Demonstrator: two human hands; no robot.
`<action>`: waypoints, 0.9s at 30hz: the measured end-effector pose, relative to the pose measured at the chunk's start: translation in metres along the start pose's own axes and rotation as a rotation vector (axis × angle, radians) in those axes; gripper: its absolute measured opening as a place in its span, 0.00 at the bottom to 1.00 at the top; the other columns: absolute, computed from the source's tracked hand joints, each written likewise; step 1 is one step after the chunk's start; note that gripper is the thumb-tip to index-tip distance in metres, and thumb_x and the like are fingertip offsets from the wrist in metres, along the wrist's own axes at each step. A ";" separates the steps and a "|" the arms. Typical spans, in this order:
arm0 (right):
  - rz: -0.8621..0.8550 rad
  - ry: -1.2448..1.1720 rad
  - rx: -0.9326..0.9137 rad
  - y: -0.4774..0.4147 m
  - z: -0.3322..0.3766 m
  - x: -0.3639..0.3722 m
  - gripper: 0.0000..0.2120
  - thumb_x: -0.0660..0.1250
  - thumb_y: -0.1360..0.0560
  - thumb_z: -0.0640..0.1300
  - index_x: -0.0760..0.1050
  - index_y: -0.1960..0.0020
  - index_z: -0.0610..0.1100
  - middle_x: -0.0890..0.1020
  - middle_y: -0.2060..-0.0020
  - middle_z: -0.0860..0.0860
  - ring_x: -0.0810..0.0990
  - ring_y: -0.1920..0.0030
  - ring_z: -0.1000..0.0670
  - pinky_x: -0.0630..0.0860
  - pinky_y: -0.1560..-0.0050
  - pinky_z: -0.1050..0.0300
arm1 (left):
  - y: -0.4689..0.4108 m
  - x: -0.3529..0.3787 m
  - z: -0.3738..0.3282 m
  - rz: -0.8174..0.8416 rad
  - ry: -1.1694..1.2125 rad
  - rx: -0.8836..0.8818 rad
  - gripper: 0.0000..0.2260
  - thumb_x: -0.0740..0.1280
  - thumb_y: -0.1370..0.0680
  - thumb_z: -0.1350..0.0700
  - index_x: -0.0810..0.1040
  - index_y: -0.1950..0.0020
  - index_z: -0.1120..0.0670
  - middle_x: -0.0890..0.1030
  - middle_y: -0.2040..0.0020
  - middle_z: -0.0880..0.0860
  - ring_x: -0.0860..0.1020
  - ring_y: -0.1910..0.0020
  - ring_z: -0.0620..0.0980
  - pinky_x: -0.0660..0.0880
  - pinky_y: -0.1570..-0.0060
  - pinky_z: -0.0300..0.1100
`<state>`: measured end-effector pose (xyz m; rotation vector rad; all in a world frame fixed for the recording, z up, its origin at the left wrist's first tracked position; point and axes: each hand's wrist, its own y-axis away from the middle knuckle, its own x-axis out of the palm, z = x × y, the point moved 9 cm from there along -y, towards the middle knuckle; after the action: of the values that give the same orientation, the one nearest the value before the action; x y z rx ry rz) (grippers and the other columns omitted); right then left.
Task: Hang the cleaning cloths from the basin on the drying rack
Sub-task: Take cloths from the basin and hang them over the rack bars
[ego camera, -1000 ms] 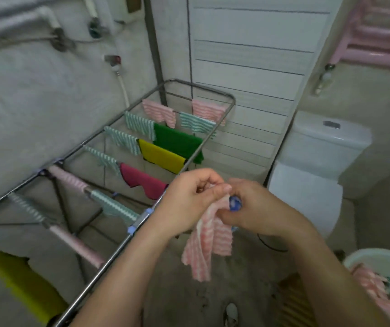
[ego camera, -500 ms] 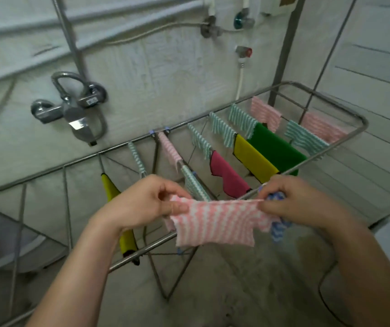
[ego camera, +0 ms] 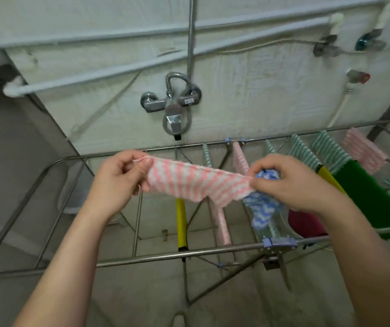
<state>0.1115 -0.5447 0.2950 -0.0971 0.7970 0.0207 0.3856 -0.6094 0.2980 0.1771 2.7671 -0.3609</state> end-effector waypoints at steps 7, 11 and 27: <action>0.313 -0.578 0.055 -0.056 0.050 0.073 0.07 0.66 0.26 0.37 0.79 0.62 0.41 0.80 0.65 0.47 0.78 0.64 0.51 0.74 0.62 0.60 | -0.014 -0.079 0.056 0.058 0.121 -0.183 0.06 0.67 0.24 0.57 0.78 0.59 0.59 0.69 0.77 0.55 0.63 0.81 0.45 0.56 0.79 0.32; 0.477 -0.511 0.210 -0.099 0.044 0.153 0.07 0.68 0.26 0.43 0.80 0.61 0.44 0.81 0.65 0.49 0.80 0.62 0.51 0.75 0.59 0.59 | -0.023 -0.104 0.140 0.228 -0.013 -0.410 0.09 0.69 0.24 0.54 0.79 0.56 0.61 0.69 0.73 0.56 0.63 0.79 0.46 0.58 0.76 0.36; 0.385 0.326 0.406 -0.179 -0.019 0.297 0.12 0.63 0.24 0.47 0.72 0.64 0.42 0.70 0.73 0.48 0.69 0.73 0.48 0.63 0.74 0.59 | -0.041 -0.096 0.278 -0.001 -0.627 -0.531 0.09 0.64 0.23 0.53 0.76 0.45 0.53 0.80 0.52 0.54 0.78 0.53 0.53 0.65 0.60 0.40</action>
<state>0.3153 -0.7298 0.0836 0.4486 1.1215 0.2106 0.5567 -0.7307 0.0885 -0.0651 2.1413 0.2845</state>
